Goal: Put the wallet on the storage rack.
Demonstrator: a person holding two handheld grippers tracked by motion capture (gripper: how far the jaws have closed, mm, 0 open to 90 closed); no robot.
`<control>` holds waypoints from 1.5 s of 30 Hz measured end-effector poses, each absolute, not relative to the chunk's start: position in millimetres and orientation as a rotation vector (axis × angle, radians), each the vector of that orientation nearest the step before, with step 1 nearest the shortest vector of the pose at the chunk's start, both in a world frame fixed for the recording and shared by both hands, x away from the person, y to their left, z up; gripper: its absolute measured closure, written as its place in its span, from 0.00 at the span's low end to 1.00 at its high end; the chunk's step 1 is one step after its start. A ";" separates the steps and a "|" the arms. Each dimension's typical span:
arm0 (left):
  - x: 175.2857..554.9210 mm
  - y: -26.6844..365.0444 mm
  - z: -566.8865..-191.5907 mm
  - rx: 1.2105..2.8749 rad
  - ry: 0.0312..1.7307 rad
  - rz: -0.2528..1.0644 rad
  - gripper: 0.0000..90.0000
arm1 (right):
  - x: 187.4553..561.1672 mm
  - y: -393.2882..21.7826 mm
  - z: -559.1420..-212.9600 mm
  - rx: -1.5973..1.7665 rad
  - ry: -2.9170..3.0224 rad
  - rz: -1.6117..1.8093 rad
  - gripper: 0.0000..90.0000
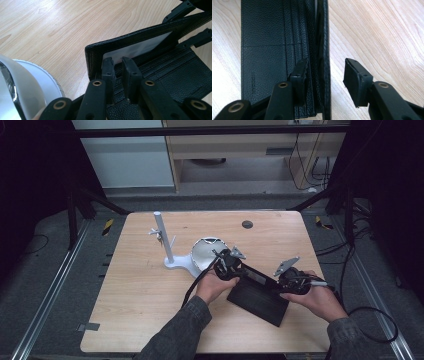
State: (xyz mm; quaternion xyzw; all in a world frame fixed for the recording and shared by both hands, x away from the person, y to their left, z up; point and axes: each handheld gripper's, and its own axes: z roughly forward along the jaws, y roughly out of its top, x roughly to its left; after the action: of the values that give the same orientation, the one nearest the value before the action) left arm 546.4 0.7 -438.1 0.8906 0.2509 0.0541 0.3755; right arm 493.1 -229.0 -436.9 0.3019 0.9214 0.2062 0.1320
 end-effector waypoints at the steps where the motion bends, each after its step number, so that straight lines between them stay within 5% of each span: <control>1: 546.3 0.8 -438.1 2.280 0.640 0.138 0.89 | 493.8 -228.8 -436.8 0.861 2.678 0.591 0.63; 20: 518.6 16.4 -427.2 2.277 0.619 0.227 0.67 | 497.1 -218.8 -434.7 0.774 2.674 0.573 0.92; 28: 505.5 23.9 -421.3 2.271 0.606 0.273 0.54 | 495.2 -216.8 -434.7 0.741 2.678 0.565 0.94; 37: 492.8 40.6 -415.4 2.236 0.588 0.242 0.13 | 485.8 -226.5 -424.2 0.712 2.620 0.607 0.94; 45: 487.0 60.2 -398.6 2.181 0.605 0.344 0.12 | 473.2 -240.3 -401.3 0.703 2.507 0.703 0.94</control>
State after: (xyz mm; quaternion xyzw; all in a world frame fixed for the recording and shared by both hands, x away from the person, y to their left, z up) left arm 487.0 60.2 -398.6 0.8675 0.2408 0.1369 0.4133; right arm 473.2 -240.3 -401.3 0.2543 0.9067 0.2542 0.2205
